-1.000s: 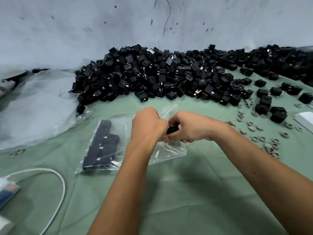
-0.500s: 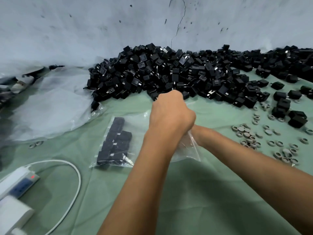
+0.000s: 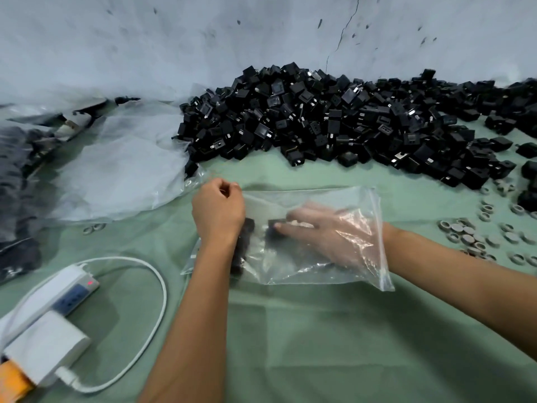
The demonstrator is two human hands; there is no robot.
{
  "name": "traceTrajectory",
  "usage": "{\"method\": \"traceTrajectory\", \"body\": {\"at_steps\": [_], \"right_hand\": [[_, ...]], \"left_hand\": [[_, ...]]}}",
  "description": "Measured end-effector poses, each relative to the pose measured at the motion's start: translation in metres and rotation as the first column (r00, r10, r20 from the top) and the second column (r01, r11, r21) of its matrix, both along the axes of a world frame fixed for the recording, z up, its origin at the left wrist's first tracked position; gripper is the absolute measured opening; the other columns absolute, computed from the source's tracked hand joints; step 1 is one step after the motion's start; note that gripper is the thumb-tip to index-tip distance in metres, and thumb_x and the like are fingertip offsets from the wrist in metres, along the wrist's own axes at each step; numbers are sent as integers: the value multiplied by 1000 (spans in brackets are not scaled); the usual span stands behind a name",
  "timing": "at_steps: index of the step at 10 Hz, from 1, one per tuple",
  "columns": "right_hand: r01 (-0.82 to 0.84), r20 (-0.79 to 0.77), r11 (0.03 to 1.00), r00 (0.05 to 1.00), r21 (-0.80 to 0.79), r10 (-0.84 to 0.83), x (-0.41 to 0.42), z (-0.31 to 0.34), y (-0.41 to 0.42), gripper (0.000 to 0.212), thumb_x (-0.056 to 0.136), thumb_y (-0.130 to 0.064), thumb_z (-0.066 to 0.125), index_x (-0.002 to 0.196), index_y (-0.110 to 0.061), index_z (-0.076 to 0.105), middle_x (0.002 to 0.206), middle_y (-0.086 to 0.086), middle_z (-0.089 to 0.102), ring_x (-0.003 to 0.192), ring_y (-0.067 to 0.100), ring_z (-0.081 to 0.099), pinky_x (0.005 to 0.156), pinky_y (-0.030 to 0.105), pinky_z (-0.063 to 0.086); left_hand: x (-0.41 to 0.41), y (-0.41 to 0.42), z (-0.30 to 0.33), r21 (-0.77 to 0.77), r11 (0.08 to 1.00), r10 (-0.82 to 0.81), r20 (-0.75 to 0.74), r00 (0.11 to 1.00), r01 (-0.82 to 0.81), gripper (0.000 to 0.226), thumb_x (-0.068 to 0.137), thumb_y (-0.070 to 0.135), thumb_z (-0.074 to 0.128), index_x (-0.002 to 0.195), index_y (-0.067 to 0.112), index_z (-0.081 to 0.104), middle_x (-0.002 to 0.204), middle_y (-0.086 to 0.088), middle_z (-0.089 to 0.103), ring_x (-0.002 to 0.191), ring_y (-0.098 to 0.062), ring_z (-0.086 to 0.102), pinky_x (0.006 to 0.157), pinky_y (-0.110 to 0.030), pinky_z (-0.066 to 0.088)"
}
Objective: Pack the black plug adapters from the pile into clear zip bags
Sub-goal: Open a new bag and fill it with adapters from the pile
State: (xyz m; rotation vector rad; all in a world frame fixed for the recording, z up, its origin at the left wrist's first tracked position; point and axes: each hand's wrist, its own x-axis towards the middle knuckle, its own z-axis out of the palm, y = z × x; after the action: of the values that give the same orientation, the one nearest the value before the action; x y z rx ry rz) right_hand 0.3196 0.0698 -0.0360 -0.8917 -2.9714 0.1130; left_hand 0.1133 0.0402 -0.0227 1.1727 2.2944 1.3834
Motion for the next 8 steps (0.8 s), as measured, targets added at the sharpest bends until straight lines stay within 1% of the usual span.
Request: {"method": "traceTrajectory", "body": {"at_steps": [1, 2, 3, 4, 5, 6, 7, 8], "right_hand": [[73, -83, 995, 993, -65, -78, -3, -6, 2, 56, 98, -3, 56, 152, -19, 50, 133, 14, 53, 121, 34, 46, 101, 42, 38], [28, -130, 999, 991, 41, -22, -19, -18, 12, 60, 88, 6, 68, 145, -2, 55, 125, 27, 61, 115, 47, 57, 96, 55, 46], [20, -221, 999, 975, -44, -29, -29, -20, 11, 56, 90, 3, 70, 145, -2, 55, 124, 26, 65, 114, 44, 60, 97, 55, 49], [-69, -272, 997, 960, -22, 61, -35, -24, 17, 46, 101, -8, 51, 148, -3, 51, 112, 17, 67, 99, 32, 63, 84, 49, 56], [-43, -326, 998, 945, -35, 29, -40, -19, 16, 63, 103, -58, 26, 145, -20, 54, 109, -1, 59, 89, 15, 56, 74, 29, 53], [68, -363, 967, 918, -247, -158, -43, -23, 17, 52, 92, -80, 36, 118, -39, 56, 108, 0, 69, 91, 22, 70, 77, 35, 60], [38, -457, 945, 868, -326, -192, -48, -25, 7, 25, 107, -42, 49, 124, -28, 59, 106, -6, 72, 87, 4, 69, 75, 25, 55], [49, -449, 954, 875, -295, -183, -49, -17, 9, 34, 105, -56, 40, 123, -33, 58, 97, -14, 68, 79, -1, 67, 69, 29, 59]], "left_hand": [[-4, 2, -10, 48, 999, 0, 2, 1000, 0, 29, 100, 26, 58, 76, 12, 65, 71, 3, 64, 76, -23, 62, 67, -32, 40], [-8, 4, -14, 72, 997, -2, 16, 1000, 1, 32, 99, 27, 57, 73, 11, 66, 69, 2, 66, 74, -23, 64, 65, -33, 43], [-13, 6, -16, 86, 996, -48, 147, 988, 35, 33, 100, 27, 56, 72, 12, 66, 70, -5, 70, 73, -30, 69, 73, -46, 58], [-17, 5, -15, 112, 993, -67, 286, 956, 36, 34, 100, 23, 56, 69, 14, 67, 61, 0, 68, 57, -22, 64, 61, -40, 58], [-27, 2, -8, 161, 987, -53, 455, 889, -23, 29, 100, 16, 55, 74, 12, 67, 52, 6, 62, 43, -9, 53, 43, -25, 44], [-48, 0, -8, 186, 968, 58, 483, 874, -167, 24, 94, 16, 58, 73, 17, 69, 57, 7, 64, 51, -10, 56, 52, -27, 48], [-62, -2, -17, 98, 983, 105, 414, 904, -158, 13, 87, 21, 69, 76, 23, 74, 76, 5, 73, 69, -17, 64, 77, -42, 59], [-62, -2, -24, 32, 998, 45, 388, 921, -62, 11, 83, 21, 79, 74, 27, 78, 75, 7, 76, 72, -16, 71, 81, -45, 63]]}}
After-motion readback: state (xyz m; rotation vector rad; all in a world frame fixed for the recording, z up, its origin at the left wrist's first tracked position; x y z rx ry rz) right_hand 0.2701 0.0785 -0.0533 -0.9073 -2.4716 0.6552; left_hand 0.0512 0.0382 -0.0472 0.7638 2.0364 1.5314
